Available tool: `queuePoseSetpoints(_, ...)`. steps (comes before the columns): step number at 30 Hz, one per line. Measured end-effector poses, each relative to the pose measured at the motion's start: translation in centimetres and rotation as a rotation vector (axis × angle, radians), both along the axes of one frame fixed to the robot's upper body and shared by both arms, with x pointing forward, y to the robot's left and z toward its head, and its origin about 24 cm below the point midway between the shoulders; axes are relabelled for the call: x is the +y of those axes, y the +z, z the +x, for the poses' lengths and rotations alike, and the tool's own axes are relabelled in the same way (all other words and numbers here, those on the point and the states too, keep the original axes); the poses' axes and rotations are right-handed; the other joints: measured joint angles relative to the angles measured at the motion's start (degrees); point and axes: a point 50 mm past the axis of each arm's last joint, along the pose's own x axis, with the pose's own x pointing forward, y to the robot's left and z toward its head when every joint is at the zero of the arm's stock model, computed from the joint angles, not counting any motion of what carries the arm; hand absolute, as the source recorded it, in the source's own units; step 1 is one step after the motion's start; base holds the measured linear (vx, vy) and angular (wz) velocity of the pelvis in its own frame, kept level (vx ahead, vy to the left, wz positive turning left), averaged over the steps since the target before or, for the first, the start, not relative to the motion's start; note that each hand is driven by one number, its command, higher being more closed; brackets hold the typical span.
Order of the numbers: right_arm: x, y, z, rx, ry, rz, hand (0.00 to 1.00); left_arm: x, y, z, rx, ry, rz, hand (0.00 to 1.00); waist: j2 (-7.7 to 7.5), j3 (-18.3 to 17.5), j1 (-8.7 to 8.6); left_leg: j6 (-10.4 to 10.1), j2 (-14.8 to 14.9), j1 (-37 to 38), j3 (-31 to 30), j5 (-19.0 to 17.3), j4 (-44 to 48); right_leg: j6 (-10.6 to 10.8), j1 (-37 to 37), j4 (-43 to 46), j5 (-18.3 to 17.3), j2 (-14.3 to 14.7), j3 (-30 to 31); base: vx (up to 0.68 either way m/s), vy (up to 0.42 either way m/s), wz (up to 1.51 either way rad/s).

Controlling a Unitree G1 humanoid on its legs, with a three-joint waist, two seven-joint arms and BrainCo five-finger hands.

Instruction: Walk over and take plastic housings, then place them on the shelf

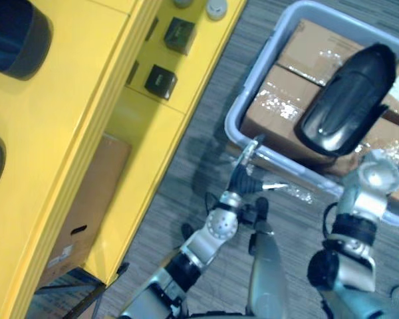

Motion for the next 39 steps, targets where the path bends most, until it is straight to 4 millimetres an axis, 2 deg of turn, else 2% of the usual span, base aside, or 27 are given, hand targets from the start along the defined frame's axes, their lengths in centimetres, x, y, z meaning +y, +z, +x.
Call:
queuePoseSetpoints(4,-0.8,1.4,1.1,-0.005,0.044,-0.002,0.0,0.4,-0.7,-0.1,0.02,0.005,0.013,0.0,0.0,0.0,0.12,0.0,-0.1,-0.1,-0.1,0.0,0.0,0.0,0.0,0.0,0.0,-0.1,0.0,0.0,0.0,0.0)
queuePoseSetpoints(12,-2.0,3.1,1.9,0.028,0.079,-0.047,0.0,0.6,-1.2,-0.2,0.037,0.0,0.017,0.0,0.08,0.0,0.15,0.2,-0.6,-0.8,-0.3,0.1,-0.2,0.2,-0.8,0.0,0.1,-0.5,-0.1,0.0,0.0,0.02)
queuePoseSetpoints(24,-2.2,2.2,3.4,0.13,0.204,-0.053,0.0,0.8,-1.8,-0.4,0.055,-0.008,0.027,0.0,0.63,-0.4,0.51,0.5,-1.6,-1.0,-0.9,0.3,-1.0,0.3,-0.9,0.0,0.2,-1.4,-0.4,0.0,-0.001,0.03)
queuePoseSetpoints(29,-3.1,2.4,3.6,0.16,0.23,-0.051,0.0,0.9,-1.8,-0.5,0.054,-0.015,0.025,0.0,2.27,-1.4,0.59,0.5,-2.0,-2.5,-2.2,0.4,-0.1,0.3,-1.1,0.1,0.2,-2.1,-1.6,0.0,0.0,0.14)
queuePoseSetpoints(34,-2.5,2.4,4.5,0.185,0.289,-0.043,0.0,1.3,-1.9,-0.8,0.057,-0.011,0.02,0.0,2.33,-1.4,0.99,0.5,-2.0,-2.7,-2.3,0.4,0.3,0.3,-1.2,0.4,0.2,-2.2,-1.6,0.0,0.0,0.0)
queuePoseSetpoints(37,-3.0,2.5,4.6,0.212,0.311,-0.035,0.0,1.4,-2.0,-0.9,0.058,-0.014,0.02,0.0,2.35,-1.4,1.54,0.5,-2.0,-3.4,-2.5,0.3,0.8,0.3,-1.9,1.0,0.2,-2.2,-1.6,-0.01,-0.006,0.02)
queuePoseSetpoints(39,-3.4,3.2,4.6,0.219,0.309,-0.051,0.0,1.3,-1.6,-1.0,0.044,-0.024,0.011,0.0,2.37,-1.5,1.56,0.6,-2.2,-4.5,-2.9,0.4,1.2,0.3,-2.6,1.1,0.2,-2.3,-1.7,-0.03,-0.015,0.1)
